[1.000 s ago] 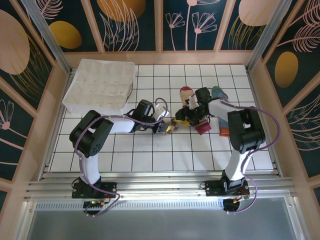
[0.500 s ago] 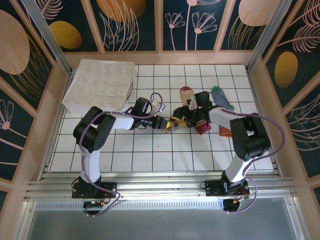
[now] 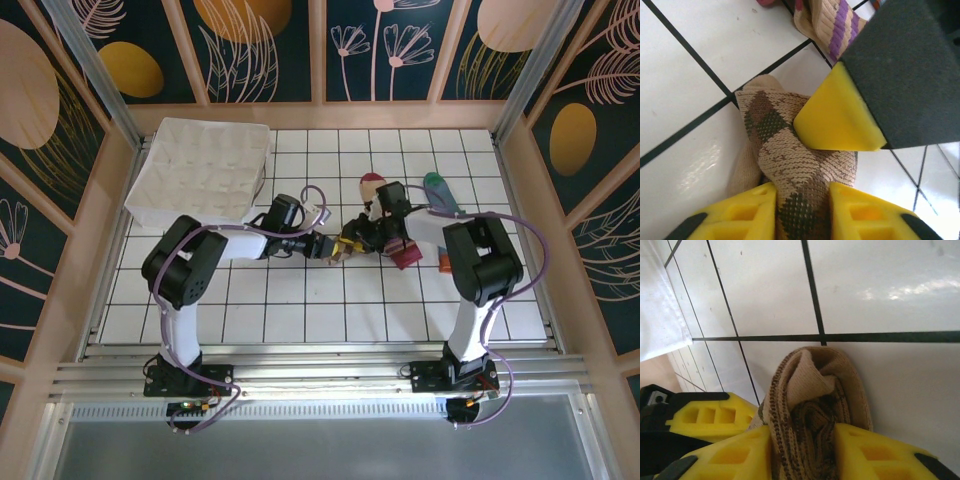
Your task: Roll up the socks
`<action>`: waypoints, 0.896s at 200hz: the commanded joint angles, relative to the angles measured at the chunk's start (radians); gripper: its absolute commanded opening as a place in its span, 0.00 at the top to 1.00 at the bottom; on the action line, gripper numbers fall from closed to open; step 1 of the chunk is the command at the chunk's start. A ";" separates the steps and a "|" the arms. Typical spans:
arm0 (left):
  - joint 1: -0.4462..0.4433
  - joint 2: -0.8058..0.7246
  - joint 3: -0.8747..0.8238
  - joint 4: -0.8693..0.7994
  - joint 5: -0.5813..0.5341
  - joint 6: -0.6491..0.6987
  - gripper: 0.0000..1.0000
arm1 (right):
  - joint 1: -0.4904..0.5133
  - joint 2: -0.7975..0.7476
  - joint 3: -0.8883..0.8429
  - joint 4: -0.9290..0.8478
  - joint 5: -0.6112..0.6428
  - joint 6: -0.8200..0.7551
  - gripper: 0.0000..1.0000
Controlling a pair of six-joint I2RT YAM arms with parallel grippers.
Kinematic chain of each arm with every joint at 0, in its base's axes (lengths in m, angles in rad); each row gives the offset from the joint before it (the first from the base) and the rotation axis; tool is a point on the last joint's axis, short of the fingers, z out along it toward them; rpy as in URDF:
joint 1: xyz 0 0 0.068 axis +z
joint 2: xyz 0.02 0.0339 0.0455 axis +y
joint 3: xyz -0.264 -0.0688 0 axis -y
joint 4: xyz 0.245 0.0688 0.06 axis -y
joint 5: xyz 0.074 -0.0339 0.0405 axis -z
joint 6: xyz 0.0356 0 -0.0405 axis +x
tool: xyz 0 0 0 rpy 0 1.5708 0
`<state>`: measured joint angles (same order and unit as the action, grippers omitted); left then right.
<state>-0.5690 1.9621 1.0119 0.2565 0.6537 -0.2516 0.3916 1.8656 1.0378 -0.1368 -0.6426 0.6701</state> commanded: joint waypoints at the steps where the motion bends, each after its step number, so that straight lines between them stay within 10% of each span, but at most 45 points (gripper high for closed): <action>1: 0.003 -0.045 -0.034 -0.097 -0.112 0.098 0.65 | 0.016 0.058 0.024 -0.127 0.098 -0.044 0.69; 102: -0.132 -0.273 -0.077 -0.135 -0.374 0.511 0.36 | 0.046 0.104 0.095 -0.217 0.157 -0.118 0.76; 179: -0.172 -0.057 0.053 -0.254 -0.440 0.562 0.48 | 0.053 0.090 0.102 -0.216 0.149 -0.117 0.68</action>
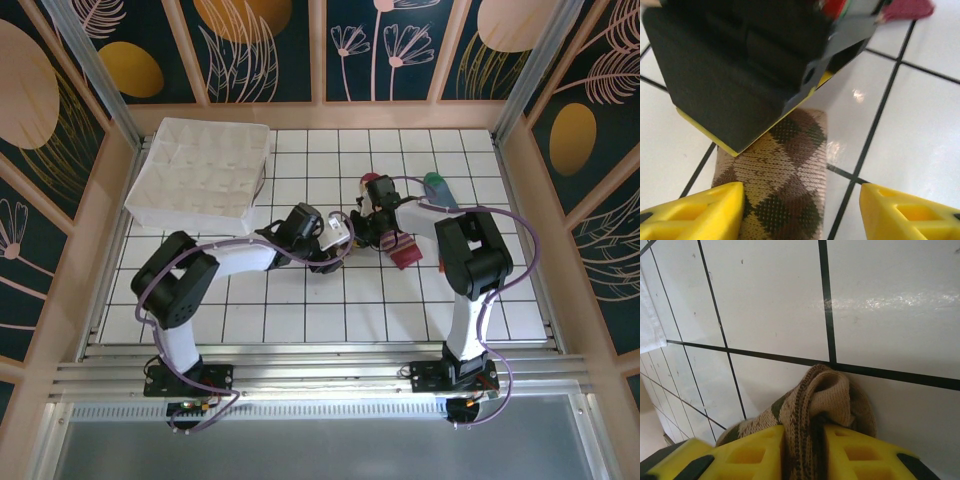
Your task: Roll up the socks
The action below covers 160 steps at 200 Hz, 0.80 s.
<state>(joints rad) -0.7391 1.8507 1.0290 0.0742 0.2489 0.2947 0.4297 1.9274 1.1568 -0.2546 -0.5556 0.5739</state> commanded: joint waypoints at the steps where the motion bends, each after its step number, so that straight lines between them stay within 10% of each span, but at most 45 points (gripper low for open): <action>1: -0.002 0.057 0.037 -0.073 -0.037 0.014 0.49 | 0.014 0.028 -0.018 -0.097 0.062 -0.021 0.67; 41: -0.001 0.101 0.028 -0.074 -0.059 -0.074 0.76 | 0.002 -0.035 -0.052 -0.053 0.067 0.041 0.42; 160: -0.001 0.128 -0.050 0.056 -0.029 -0.331 0.81 | 0.024 -0.019 -0.097 0.103 -0.018 0.254 0.35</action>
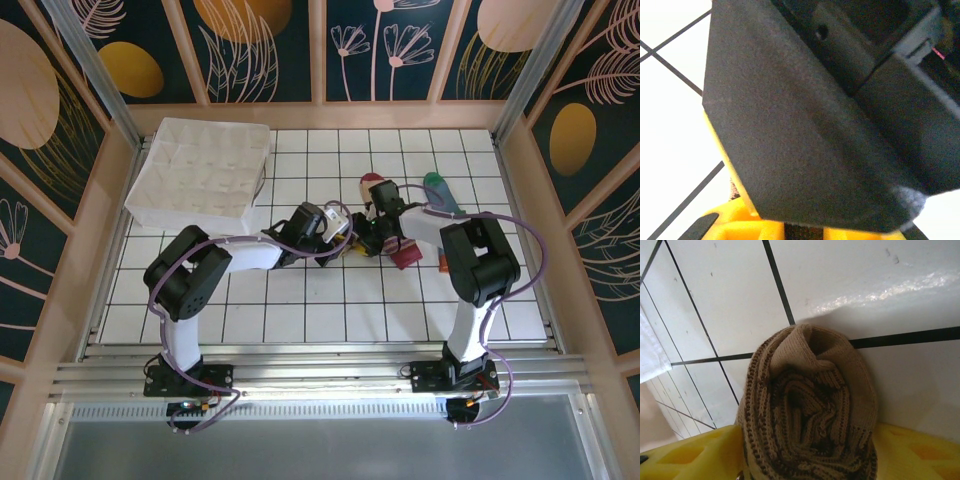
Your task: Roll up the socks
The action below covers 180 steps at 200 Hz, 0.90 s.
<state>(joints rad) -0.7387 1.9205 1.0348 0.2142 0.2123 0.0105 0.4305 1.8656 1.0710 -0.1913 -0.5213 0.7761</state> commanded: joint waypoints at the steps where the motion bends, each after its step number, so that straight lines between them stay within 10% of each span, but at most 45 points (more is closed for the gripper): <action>1: -0.002 0.058 -0.056 -0.082 0.009 -0.045 0.80 | 0.024 0.045 -0.010 0.041 -0.053 0.053 0.35; 36: -0.002 0.048 -0.095 -0.056 0.043 0.004 0.79 | 0.026 0.172 0.061 0.062 -0.108 0.063 0.51; 80: -0.001 -0.037 -0.123 -0.009 0.016 0.067 0.60 | 0.032 0.202 0.144 0.060 -0.105 -0.041 1.00; 180: 0.209 -0.425 -0.125 -0.092 -0.126 0.029 0.32 | 0.052 -0.056 0.211 0.111 0.196 -0.331 1.00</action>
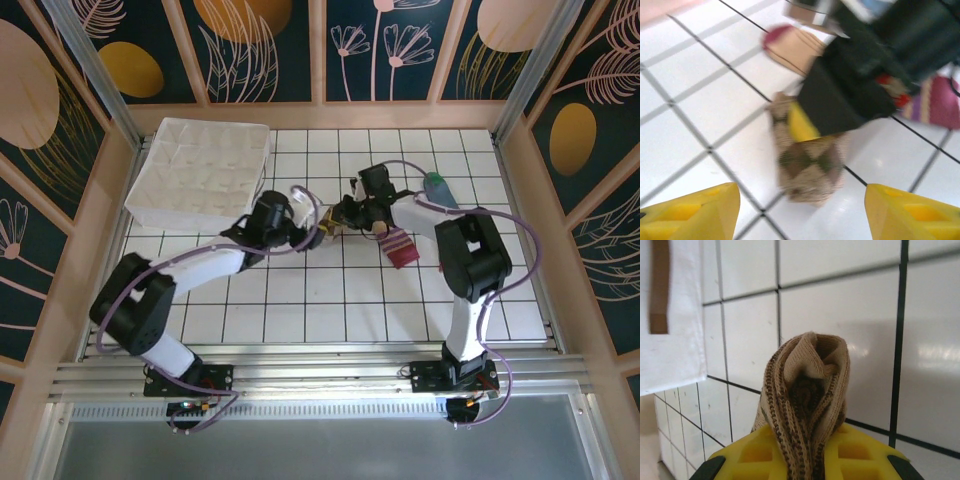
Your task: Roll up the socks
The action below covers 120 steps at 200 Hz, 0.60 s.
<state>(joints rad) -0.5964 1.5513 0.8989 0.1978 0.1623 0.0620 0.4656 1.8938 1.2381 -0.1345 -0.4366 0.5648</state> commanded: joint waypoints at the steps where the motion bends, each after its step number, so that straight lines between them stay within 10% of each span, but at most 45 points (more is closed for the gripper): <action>1: 0.069 -0.057 0.011 -0.078 -0.079 -0.021 0.32 | 0.017 -0.086 0.044 0.055 0.112 -0.123 1.00; 57: 0.325 0.035 0.136 -0.254 -0.074 -0.167 0.40 | 0.076 -0.153 0.092 0.095 0.222 -0.339 1.00; 120: 0.349 0.268 0.245 -0.324 -0.016 -0.215 0.48 | 0.108 -0.204 0.073 0.072 0.292 -0.404 1.00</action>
<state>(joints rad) -0.2428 1.7546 1.1091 -0.0586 0.0975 -0.0956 0.5762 1.7527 1.3083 -0.0708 -0.2020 0.2066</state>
